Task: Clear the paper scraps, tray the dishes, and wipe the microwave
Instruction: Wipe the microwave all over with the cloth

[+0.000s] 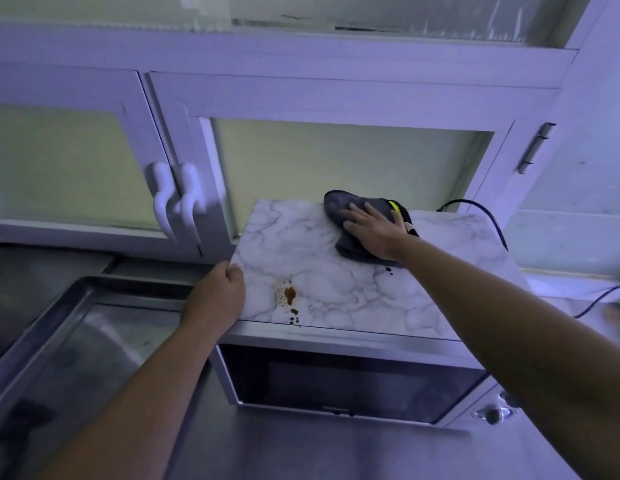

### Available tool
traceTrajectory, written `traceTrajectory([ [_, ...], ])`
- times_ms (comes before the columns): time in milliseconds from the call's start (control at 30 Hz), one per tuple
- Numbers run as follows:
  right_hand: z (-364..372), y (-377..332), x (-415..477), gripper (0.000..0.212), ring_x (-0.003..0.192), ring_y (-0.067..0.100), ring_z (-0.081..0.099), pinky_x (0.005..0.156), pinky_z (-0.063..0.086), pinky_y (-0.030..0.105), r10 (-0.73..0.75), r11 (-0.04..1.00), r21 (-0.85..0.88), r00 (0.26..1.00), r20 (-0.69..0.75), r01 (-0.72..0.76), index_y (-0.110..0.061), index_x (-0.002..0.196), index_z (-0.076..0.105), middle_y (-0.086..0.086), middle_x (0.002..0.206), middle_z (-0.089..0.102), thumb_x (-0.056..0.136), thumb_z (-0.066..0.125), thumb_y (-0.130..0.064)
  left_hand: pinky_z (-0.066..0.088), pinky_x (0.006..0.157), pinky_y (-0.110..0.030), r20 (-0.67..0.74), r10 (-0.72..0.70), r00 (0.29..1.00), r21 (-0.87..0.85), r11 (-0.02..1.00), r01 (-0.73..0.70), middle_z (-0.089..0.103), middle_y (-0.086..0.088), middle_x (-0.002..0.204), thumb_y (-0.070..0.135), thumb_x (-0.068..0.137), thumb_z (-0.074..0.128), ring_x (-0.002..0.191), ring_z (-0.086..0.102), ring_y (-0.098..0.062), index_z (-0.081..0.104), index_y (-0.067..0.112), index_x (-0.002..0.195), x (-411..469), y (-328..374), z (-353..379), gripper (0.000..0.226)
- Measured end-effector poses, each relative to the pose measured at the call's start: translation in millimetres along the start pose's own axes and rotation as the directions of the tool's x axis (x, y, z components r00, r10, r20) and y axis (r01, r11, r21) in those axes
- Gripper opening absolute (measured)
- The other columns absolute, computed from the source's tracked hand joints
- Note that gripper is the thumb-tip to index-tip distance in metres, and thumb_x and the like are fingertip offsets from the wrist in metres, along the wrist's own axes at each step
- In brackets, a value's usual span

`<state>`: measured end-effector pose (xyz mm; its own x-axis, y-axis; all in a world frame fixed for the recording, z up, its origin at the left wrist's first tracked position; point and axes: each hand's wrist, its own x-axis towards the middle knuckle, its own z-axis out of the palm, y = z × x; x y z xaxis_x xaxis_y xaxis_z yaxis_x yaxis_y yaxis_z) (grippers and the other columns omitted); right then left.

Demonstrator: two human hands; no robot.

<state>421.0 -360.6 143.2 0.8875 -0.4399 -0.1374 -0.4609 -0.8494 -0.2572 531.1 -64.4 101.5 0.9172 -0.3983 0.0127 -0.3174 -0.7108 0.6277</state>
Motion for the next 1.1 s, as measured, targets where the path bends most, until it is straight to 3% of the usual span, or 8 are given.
traceTrajectory([
  [100, 9, -7, -18, 0.056, 0.154, 0.014, -0.007, 0.117, -0.006, 0.061, -0.023, 0.990, -0.136, 1.000, 0.017, 0.025, -0.051, 0.153, 0.010, -0.017, 0.166, -0.004, 0.099, 0.018, -0.063, 0.036, 0.077, -0.037, 0.008, -0.009, 1.000, 0.010, 1.000, 0.009, 0.063, -0.021, 0.118, 0.039, 0.104, 0.027, 0.093, 0.053, -0.035, 0.055, 0.018, 0.102, -1, 2, -1, 0.035],
  [233, 17, -27, -56, 0.102, 0.152, 0.008, -0.010, 0.119, -0.011, 0.056, 0.030, 0.996, -0.082, 0.999, -0.012, -0.031, -0.040, 0.158, -0.002, -0.021, 0.165, -0.008, 0.071, 0.012, -0.092, 0.037, 0.079, -0.038, 0.012, -0.031, 0.999, -0.002, 1.000, 0.031, 0.061, -0.023, 0.122, 0.039, 0.103, 0.027, 0.106, 0.057, -0.040, 0.058, 0.013, 0.114, -2, 6, -2, 0.041],
  [467, 32, -51, -136, 0.122, 0.149, 0.004, -0.019, 0.120, -0.015, 0.054, -0.013, 0.993, -0.116, 1.000, 0.008, 0.013, -0.040, 0.156, -0.010, -0.028, 0.155, -0.021, 0.055, 0.011, -0.106, 0.043, 0.091, -0.044, 0.060, -0.047, 0.997, -0.040, 0.998, 0.049, 0.059, -0.025, 0.126, 0.039, 0.103, 0.025, 0.113, 0.056, -0.042, 0.056, 0.012, 0.118, -7, 10, -8, 0.044],
  [600, 34, -52, -169, 0.132, 0.147, 0.002, -0.025, 0.119, -0.019, 0.052, -0.065, 0.983, -0.169, 0.998, 0.021, 0.068, -0.041, 0.156, -0.014, -0.023, 0.160, -0.020, 0.051, 0.029, -0.108, 0.043, 0.102, -0.049, 0.078, -0.068, 0.995, -0.049, 0.996, 0.072, 0.057, -0.025, 0.131, 0.039, 0.102, 0.024, 0.119, 0.054, -0.043, 0.055, 0.011, 0.125, -6, 12, -10, 0.048],
  [767, 48, -54, -208, 0.102, 0.152, 0.008, -0.014, 0.122, -0.009, 0.051, -0.078, 0.961, -0.272, 0.994, -0.081, 0.054, -0.039, 0.157, -0.007, -0.019, 0.164, -0.008, 0.082, 0.050, -0.077, 0.042, 0.099, -0.046, 0.095, -0.058, 0.994, -0.056, 0.996, 0.064, 0.055, -0.025, 0.135, 0.038, 0.105, 0.023, 0.123, 0.053, -0.043, 0.053, 0.006, 0.130, -7, 14, -10, 0.051],
  [1000, 59, -73, -275, 0.061, 0.149, -0.006, 0.002, 0.124, -0.003, 0.039, -0.024, 1.000, 0.009, 0.976, -0.218, 0.027, -0.041, 0.152, 0.031, -0.028, 0.157, 0.020, 0.096, 0.056, -0.043, 0.038, 0.106, -0.048, 0.150, -0.072, 0.986, -0.042, 0.996, 0.079, 0.048, -0.025, 0.144, 0.033, 0.106, 0.022, 0.131, 0.047, -0.044, 0.047, 0.004, 0.137, -14, 19, -19, 0.050],
  [1067, 56, -82, -295, 0.054, 0.140, -0.019, 0.016, 0.122, 0.014, 0.037, 0.044, 0.994, 0.103, 0.990, -0.134, -0.031, -0.047, 0.144, 0.041, -0.030, 0.148, 0.038, 0.095, 0.060, -0.040, 0.037, 0.107, -0.049, 0.180, -0.067, 0.981, -0.042, 0.996, 0.076, 0.044, -0.025, 0.146, 0.023, 0.105, 0.019, 0.133, 0.044, -0.044, 0.045, 0.001, 0.139, -14, 19, -18, 0.048],
  [1100, 54, -87, -305, 0.045, 0.126, -0.022, 0.037, 0.113, 0.032, 0.036, 0.100, 0.972, 0.222, 0.992, -0.071, -0.082, -0.054, 0.135, 0.048, -0.028, 0.133, 0.057, 0.093, 0.061, -0.040, 0.037, 0.107, -0.049, 0.188, -0.062, 0.980, -0.042, 0.997, 0.071, 0.043, -0.025, 0.146, 0.019, 0.105, 0.018, 0.133, 0.043, -0.044, 0.044, 0.000, 0.139, -14, 18, -19, 0.047],
])
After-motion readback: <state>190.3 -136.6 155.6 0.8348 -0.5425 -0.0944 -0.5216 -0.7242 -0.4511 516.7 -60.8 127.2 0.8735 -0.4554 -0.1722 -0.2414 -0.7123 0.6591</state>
